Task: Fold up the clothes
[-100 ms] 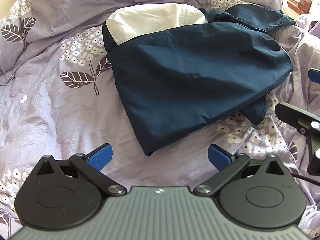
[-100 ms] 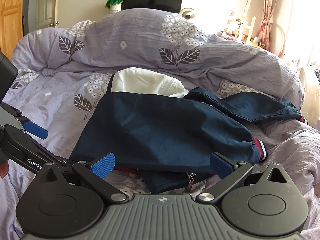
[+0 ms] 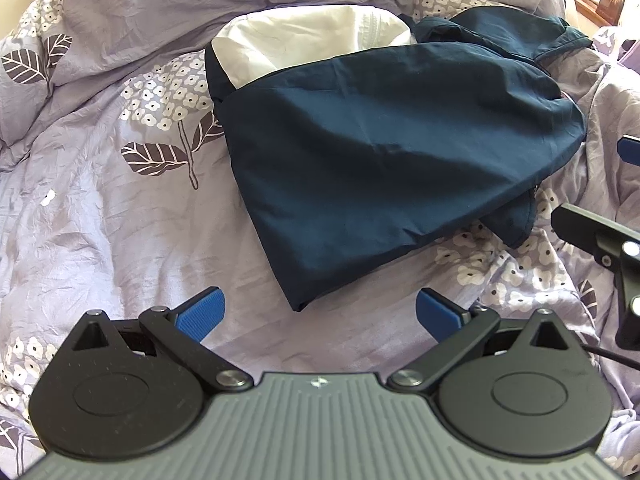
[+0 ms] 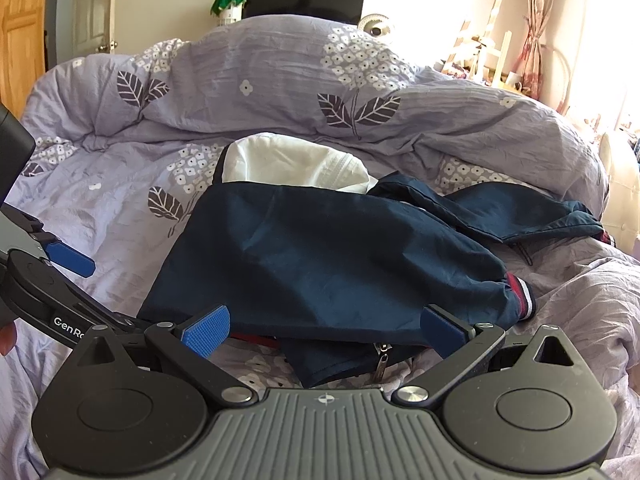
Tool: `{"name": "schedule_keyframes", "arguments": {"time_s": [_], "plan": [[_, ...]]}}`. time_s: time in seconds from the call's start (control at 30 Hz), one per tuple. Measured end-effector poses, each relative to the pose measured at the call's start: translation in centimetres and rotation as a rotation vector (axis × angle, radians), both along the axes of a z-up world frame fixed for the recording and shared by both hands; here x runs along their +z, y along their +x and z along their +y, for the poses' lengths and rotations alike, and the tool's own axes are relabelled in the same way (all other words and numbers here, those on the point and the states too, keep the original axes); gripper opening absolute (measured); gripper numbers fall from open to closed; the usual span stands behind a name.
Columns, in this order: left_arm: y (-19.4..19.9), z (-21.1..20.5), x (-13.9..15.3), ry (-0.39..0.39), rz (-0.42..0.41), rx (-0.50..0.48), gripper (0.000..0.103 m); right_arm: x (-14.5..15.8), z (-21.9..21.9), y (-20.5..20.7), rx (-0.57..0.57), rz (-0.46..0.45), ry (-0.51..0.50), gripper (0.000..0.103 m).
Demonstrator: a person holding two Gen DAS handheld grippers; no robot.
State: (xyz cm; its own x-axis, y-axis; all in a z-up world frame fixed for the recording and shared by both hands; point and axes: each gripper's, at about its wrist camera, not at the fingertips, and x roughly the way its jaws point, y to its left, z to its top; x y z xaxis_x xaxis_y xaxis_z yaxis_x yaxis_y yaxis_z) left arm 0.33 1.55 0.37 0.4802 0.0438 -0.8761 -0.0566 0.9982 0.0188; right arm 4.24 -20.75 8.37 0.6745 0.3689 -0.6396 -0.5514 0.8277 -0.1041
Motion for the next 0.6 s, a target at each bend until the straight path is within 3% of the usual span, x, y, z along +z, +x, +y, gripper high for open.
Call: {"name": "schedule_keyframes", "arguments": {"time_s": [0.13,0.6], "plan": [[0.5,0.6,-0.8,-0.026,0.025,0.009,0.103,-0.3,0.0,0.0,-0.007,0.003,0.003,0.103],[-0.6,-2.6,-1.8,0.012,0.000,0.046,0.103,-0.6,-0.1,0.1,-0.011,0.010,0.000,0.103]]}}
